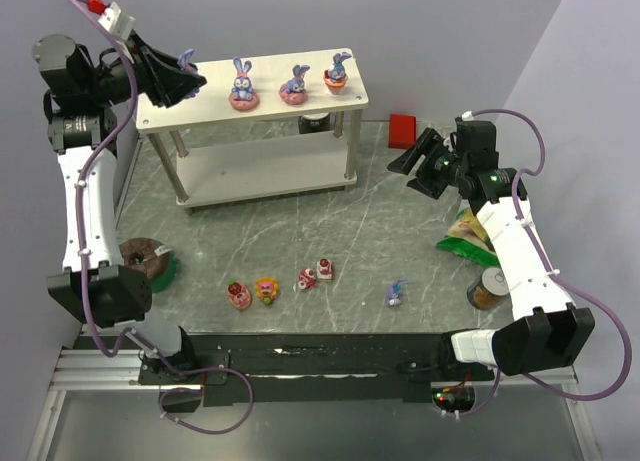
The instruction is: Place and organize the plastic toys onto the shelf
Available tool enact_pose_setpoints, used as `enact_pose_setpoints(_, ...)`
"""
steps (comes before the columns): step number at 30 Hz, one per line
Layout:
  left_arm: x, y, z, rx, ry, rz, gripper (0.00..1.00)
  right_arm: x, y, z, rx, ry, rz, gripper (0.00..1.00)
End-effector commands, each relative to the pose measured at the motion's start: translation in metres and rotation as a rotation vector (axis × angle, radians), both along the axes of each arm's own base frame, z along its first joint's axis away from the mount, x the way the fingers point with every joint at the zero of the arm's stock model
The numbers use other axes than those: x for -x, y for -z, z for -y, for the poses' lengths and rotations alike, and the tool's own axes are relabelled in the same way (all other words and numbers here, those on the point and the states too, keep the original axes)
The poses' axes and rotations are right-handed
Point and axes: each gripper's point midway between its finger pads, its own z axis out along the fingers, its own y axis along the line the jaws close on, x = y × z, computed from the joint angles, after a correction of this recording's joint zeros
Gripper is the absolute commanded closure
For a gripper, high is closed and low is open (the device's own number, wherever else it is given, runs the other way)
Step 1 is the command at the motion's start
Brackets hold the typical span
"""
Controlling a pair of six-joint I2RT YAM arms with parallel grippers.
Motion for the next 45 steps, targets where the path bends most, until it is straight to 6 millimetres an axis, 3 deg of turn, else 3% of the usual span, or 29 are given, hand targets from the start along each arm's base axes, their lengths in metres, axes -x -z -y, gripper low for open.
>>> enact_pose_setpoints(1,-0.021,0.034,-0.009,-0.072,-0.022,-0.011,0.73,0.001,-0.012,-0.003,0.009,-0.028,0.055,0.24)
enact_pose_setpoints(14,-0.054,0.073,-0.010,-0.081,0.075,-0.064,0.73,-0.002,-0.011,-0.003,0.011,-0.030,0.053,0.24)
enact_pose_setpoints(23,-0.063,0.084,-0.009,-0.068,0.148,-0.085,0.74,-0.004,-0.009,-0.003,0.011,-0.019,0.044,0.24)
enact_pose_setpoints(35,-0.065,0.102,-0.007,-0.065,0.181,-0.098,0.59,-0.002,-0.007,-0.001,0.017,-0.006,0.035,0.24)
enact_pose_setpoints(45,-0.086,0.123,-0.021,-0.193,-0.007,-0.095,0.48,-0.003,-0.007,-0.003,0.011,-0.012,0.037,0.24)
